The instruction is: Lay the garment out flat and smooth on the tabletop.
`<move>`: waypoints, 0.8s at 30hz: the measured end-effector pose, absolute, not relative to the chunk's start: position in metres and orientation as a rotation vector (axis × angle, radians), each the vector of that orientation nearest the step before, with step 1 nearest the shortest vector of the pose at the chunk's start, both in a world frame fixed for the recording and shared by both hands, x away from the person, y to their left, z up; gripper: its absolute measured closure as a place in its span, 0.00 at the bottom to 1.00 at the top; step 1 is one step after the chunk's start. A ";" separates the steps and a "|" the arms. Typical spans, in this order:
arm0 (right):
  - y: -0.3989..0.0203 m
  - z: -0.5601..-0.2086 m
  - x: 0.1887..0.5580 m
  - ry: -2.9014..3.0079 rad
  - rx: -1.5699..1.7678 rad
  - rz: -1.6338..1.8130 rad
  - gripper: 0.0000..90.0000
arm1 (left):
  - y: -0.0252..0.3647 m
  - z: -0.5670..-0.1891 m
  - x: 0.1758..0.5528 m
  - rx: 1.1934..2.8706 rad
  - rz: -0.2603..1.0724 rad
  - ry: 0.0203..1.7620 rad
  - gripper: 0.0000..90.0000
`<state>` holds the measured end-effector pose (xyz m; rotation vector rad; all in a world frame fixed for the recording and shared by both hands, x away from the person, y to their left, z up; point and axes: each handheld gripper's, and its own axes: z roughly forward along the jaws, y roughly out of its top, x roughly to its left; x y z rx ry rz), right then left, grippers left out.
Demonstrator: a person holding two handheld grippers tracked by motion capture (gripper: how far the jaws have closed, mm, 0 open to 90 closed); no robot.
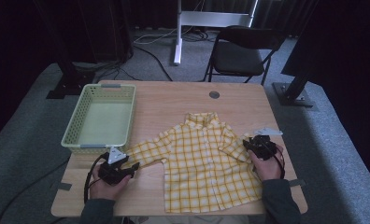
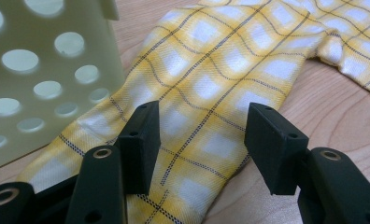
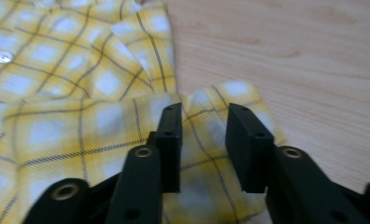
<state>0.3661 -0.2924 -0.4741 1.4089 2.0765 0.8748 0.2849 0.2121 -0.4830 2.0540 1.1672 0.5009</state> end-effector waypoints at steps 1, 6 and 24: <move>-0.293 -0.476 0.367 2.080 1.415 0.873 0.72 | 0.212 -0.483 0.285 2.054 0.501 1.167 0.52; -0.295 -0.478 0.366 2.081 1.427 0.886 0.71 | 0.212 -0.483 0.285 2.055 0.502 1.167 0.52; -0.308 -0.480 0.349 2.051 1.511 0.903 0.73 | 0.212 -0.483 0.285 2.055 0.502 1.166 0.51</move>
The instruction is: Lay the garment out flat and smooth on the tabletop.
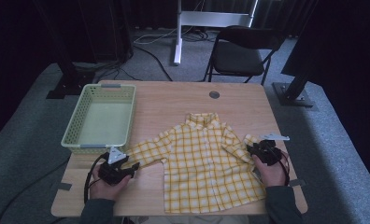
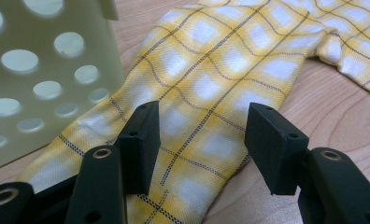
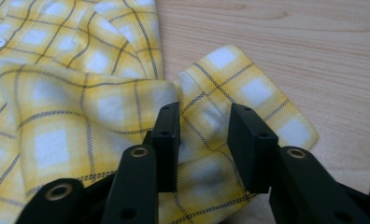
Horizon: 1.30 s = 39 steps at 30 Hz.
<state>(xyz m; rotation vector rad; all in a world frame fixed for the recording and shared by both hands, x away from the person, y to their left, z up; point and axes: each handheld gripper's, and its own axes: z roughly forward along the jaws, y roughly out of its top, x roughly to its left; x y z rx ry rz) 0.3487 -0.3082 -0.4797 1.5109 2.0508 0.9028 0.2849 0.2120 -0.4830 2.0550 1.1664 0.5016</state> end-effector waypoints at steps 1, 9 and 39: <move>-0.308 -0.480 0.348 2.053 1.511 0.903 0.75 | 0.212 -0.483 0.285 2.054 0.501 1.167 0.51; -0.306 -0.478 0.341 2.049 1.500 0.864 0.85 | 0.212 -0.483 0.285 2.054 0.501 1.167 0.51; -0.314 -0.460 0.324 1.930 1.514 0.863 0.80 | 0.212 -0.483 0.285 2.055 0.502 1.167 0.51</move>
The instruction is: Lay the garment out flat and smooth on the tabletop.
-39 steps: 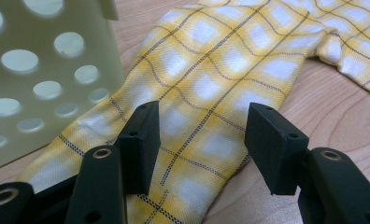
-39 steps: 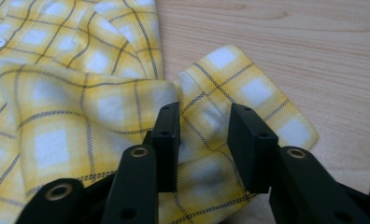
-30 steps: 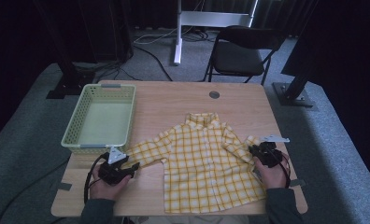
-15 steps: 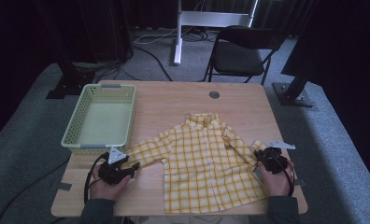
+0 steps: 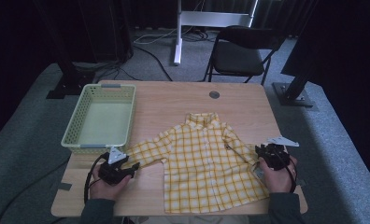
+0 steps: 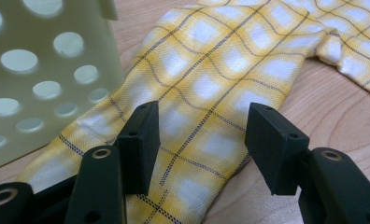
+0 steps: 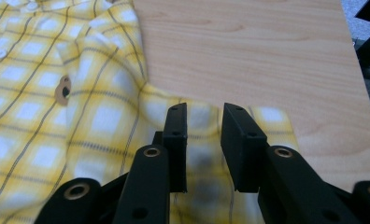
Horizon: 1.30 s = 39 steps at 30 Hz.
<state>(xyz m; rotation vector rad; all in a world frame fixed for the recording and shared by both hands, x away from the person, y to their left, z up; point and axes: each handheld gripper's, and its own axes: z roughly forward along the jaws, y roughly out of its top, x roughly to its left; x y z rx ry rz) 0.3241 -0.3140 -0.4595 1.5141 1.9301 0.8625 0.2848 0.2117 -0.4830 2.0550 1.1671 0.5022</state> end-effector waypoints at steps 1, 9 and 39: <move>-0.314 -0.459 0.326 1.930 1.512 0.860 0.81 | 0.212 -0.483 0.285 2.055 0.502 1.167 0.51; -0.308 -0.465 0.345 2.028 1.462 0.854 0.75 | 0.212 -0.483 0.285 2.055 0.502 1.167 0.51; -0.309 -0.479 0.349 2.013 1.503 0.802 0.93 | 0.211 -0.483 0.285 2.057 0.508 1.166 0.51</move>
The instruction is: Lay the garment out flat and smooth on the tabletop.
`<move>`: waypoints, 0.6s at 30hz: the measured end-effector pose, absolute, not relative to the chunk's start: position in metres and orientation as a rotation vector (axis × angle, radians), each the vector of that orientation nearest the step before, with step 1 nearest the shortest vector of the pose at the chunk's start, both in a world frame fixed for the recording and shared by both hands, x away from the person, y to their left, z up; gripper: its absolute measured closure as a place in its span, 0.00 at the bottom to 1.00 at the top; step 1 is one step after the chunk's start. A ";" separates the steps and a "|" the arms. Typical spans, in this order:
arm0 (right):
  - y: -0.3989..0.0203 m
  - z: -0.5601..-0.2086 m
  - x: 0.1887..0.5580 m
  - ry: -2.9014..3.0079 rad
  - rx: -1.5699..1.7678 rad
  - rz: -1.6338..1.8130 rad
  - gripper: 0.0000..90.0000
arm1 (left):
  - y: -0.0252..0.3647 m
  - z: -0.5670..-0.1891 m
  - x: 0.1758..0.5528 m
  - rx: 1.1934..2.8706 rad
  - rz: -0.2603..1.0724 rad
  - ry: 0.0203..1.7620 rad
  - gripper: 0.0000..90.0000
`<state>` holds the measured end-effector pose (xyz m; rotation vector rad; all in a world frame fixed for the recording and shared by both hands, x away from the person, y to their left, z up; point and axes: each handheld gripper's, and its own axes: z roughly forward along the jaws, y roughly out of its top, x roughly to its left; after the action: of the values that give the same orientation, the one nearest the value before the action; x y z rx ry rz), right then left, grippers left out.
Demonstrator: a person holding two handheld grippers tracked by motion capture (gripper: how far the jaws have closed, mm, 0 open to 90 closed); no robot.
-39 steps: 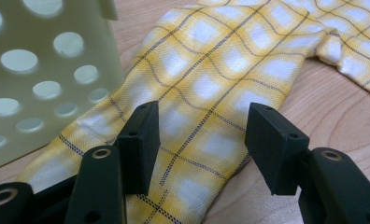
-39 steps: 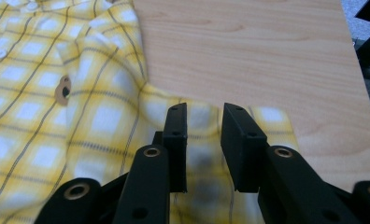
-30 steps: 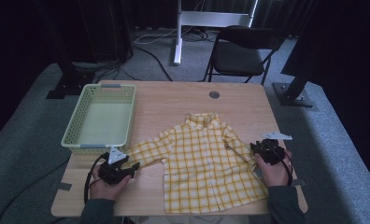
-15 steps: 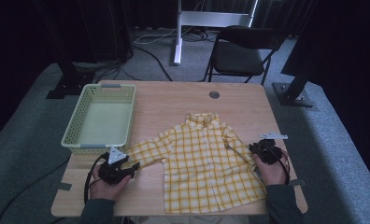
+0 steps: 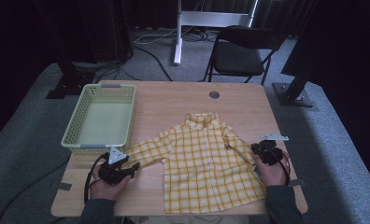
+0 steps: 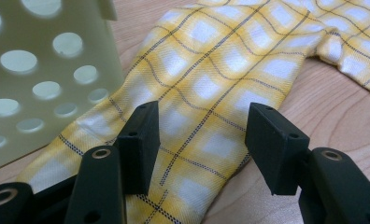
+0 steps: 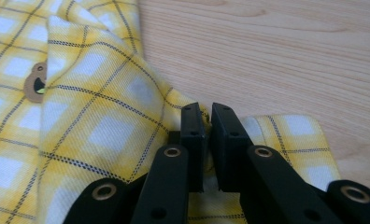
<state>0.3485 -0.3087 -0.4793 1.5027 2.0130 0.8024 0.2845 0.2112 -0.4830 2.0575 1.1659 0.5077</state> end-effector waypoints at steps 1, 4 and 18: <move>-0.310 -0.480 0.348 2.004 1.505 0.803 0.93 | 0.211 -0.483 0.285 2.057 0.507 1.166 0.51; -0.313 -0.480 0.347 1.989 1.519 0.805 0.94 | 0.211 -0.483 0.285 2.056 0.506 1.166 0.51; -0.320 -0.481 0.340 1.955 1.551 0.809 0.94 | 0.211 -0.483 0.285 2.056 0.504 1.166 0.51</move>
<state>0.3404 -0.3197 -0.4808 1.5510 1.9550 0.8089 0.2847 0.2114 -0.4830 2.0563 1.1663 0.5037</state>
